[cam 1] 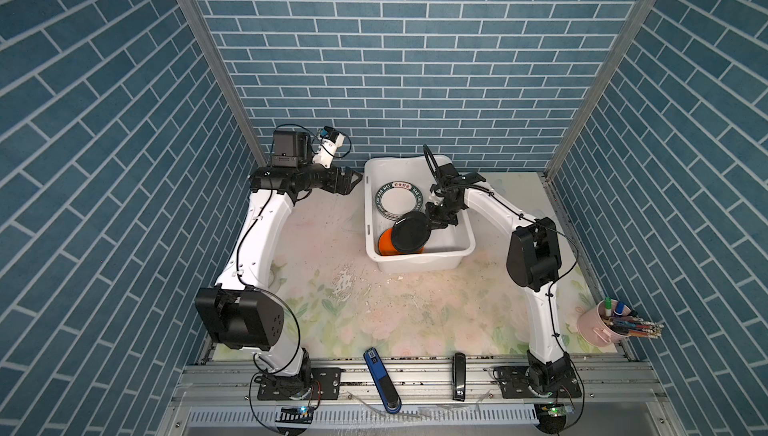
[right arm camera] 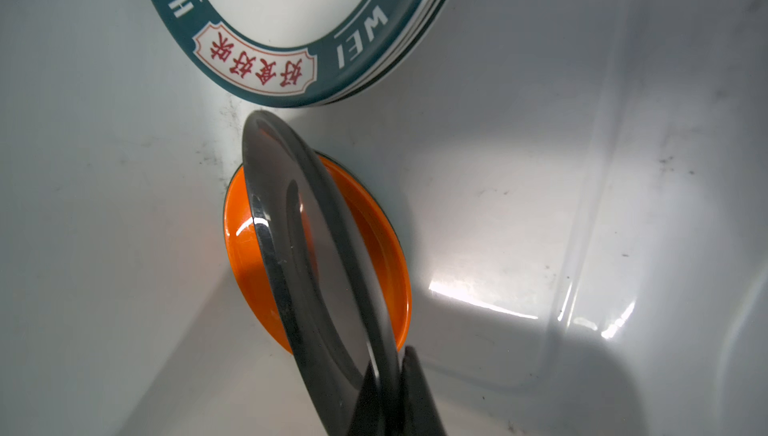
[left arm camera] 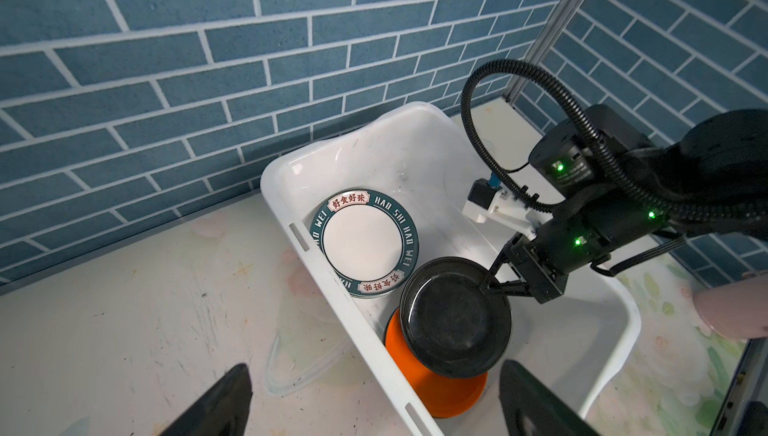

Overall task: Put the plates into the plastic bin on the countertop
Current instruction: 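Lower the black plate onto the orange plate in the bin with the right gripper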

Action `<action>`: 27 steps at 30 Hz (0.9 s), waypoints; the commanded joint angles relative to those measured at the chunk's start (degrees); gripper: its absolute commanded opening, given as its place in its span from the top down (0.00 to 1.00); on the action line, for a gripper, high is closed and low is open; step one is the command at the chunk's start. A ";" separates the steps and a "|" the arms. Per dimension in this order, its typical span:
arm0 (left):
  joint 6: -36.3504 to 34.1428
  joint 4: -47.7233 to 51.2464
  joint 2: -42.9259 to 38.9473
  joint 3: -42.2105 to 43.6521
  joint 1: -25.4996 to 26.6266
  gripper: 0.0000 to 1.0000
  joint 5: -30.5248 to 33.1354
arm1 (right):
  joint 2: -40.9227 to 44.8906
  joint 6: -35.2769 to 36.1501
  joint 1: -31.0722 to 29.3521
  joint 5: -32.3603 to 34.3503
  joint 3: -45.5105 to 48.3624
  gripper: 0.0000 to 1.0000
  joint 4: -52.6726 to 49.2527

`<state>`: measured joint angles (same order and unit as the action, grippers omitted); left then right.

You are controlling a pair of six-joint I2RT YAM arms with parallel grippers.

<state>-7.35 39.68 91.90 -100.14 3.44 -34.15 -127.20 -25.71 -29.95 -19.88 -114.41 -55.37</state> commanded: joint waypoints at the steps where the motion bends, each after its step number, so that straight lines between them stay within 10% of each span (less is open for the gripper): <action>1: 3.99 -2.42 0.72 -0.79 -1.76 0.06 -3.10 | -1.03 -1.00 -0.12 -1.26 -0.85 1.00 -0.72; 27: 5.57 -3.21 1.50 -0.22 -2.78 0.06 -6.54 | -0.99 -2.05 -0.28 -3.51 4.00 0.86 0.70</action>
<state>-2.26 37.36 92.66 -100.27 0.97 -39.38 -129.12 -27.09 -30.00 -23.59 -111.44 -53.98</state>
